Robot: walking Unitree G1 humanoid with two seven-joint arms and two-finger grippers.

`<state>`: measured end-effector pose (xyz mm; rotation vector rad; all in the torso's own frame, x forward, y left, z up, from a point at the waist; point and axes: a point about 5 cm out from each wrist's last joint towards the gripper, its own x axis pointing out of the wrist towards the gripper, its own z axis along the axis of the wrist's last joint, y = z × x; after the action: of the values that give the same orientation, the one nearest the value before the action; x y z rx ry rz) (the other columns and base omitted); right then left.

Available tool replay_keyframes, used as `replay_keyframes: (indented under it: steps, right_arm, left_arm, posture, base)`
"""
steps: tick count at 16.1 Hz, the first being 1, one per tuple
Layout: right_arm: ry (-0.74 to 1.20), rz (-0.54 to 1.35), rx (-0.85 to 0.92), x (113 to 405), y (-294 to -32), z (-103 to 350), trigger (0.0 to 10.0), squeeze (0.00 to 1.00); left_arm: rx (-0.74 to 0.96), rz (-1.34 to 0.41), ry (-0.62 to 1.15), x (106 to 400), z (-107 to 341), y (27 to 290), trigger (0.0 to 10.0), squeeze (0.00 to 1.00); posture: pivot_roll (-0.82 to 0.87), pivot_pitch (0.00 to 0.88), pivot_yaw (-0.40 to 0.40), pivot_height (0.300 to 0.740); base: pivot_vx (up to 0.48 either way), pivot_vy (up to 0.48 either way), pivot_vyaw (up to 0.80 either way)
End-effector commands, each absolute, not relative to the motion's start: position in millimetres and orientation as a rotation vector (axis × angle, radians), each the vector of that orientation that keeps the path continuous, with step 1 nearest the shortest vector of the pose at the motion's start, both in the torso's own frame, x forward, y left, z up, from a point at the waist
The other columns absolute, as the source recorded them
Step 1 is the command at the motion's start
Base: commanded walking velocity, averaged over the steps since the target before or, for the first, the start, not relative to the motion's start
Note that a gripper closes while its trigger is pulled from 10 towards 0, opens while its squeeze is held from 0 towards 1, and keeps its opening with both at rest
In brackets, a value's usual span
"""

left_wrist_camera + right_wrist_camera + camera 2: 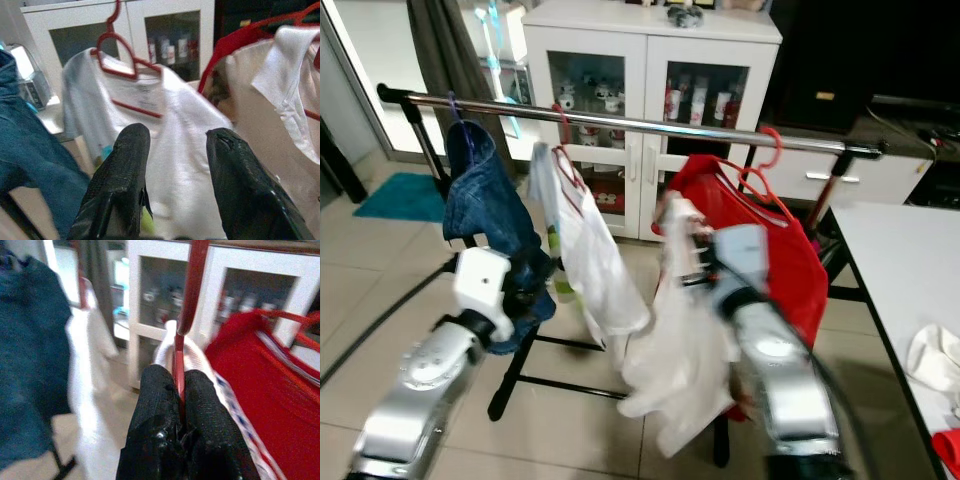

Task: Hang hanger

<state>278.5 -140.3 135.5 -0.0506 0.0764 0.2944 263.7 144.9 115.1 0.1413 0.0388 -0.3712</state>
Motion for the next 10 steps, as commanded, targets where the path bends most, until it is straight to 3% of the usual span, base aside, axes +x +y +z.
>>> replay_keyframes:
  steps: [1,10]
  right_arm:
    - [0.014,0.275,-0.055,281.7,-147.7,149.7,10.0,0.0]
    - [-0.017,0.333,-0.071,307.2,-135.3,167.0,10.0,0.0]
  left_arm:
    - [0.137,-0.386,0.026,267.7,119.6,140.2,10.0,0.0]
    - [0.146,-0.388,0.017,268.8,122.1,141.8,10.0,0.0]
  posture:
    - [-0.08,0.0,-0.003,0.74]
    - [-0.07,0.0,-0.006,0.74]
  base:
    - [0.3,0.0,0.0]
    - [0.3,0.0,0.0]
